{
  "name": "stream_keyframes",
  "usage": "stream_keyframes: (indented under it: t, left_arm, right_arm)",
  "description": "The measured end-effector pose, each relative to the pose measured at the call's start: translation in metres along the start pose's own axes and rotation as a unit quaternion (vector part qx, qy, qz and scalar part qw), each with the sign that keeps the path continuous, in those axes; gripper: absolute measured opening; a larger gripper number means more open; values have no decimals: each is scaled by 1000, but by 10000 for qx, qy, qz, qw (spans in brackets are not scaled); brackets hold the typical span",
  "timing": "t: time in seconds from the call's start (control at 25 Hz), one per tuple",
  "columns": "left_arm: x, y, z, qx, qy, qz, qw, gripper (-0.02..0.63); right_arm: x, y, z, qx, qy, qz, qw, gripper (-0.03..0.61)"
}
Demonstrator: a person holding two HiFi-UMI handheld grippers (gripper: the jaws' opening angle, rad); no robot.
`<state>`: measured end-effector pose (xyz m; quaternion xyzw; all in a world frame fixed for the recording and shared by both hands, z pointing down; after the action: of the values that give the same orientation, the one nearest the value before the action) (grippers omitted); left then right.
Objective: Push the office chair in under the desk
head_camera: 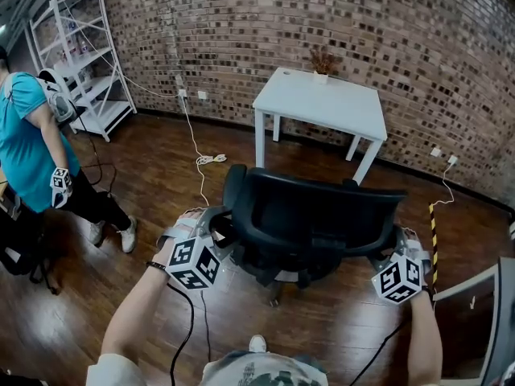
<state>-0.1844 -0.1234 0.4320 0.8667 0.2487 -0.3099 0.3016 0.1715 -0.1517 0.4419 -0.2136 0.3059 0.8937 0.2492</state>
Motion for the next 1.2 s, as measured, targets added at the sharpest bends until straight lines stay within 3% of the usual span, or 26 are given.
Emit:
stream_keyframes:
  t: [0.72, 1.2]
  left_arm:
    - [-30, 73, 81, -157, -75, 135, 9998, 284]
    - [-37, 160, 133, -314, -203, 106, 9992, 281]
  right_arm:
    - [-19, 63, -55, -177, -158, 228, 9995, 242]
    - [-75, 116, -123, -308, -262, 347, 9986, 239]
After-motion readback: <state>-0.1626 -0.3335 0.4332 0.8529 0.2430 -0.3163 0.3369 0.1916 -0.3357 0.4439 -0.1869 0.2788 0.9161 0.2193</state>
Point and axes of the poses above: the fingertips, and each gripper's own axes: y forward along the fingers, z to its left, x out of its top, the point moved 6 cm from there along -y, backward along the fingers, and after that the axes turned 15 degrees about -z, right-handed, at the moved point
